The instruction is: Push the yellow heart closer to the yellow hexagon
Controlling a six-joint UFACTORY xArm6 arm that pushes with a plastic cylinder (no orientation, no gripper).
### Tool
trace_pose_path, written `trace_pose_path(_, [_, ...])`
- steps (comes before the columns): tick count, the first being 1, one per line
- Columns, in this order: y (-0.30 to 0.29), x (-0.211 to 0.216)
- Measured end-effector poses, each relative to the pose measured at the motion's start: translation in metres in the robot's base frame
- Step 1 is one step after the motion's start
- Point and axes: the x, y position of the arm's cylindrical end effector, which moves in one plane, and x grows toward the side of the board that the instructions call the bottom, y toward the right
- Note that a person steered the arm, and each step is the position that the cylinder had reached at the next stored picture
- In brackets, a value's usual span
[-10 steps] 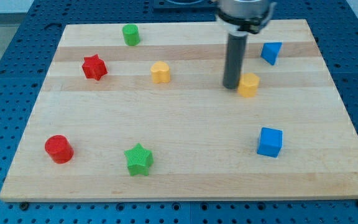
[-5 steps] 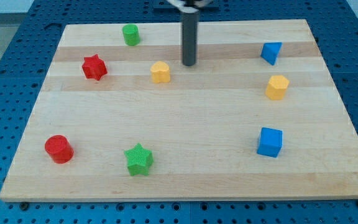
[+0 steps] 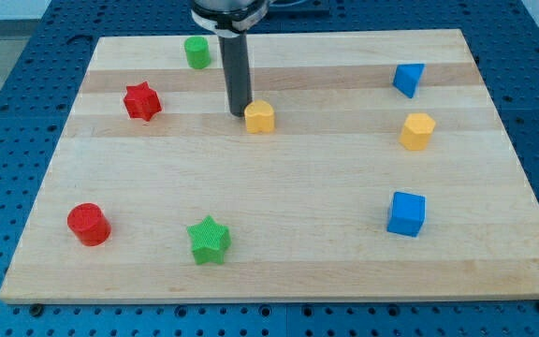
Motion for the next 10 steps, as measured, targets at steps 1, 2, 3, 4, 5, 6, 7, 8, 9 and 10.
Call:
trace_pose_path(1, [0.016, 0.006])
trace_pose_path(2, [0.004, 0.006])
trace_pose_path(3, [0.0, 0.006])
trace_pose_path(4, [0.004, 0.009])
trace_pose_path(5, [0.001, 0.009])
trace_pose_path(6, [-0.001, 0.012])
trace_pose_path(7, [-0.001, 0.024])
trace_pose_path(8, [0.01, 0.024])
trace_pose_path(9, [0.079, 0.024])
trace_pose_path(10, [0.141, 0.029])
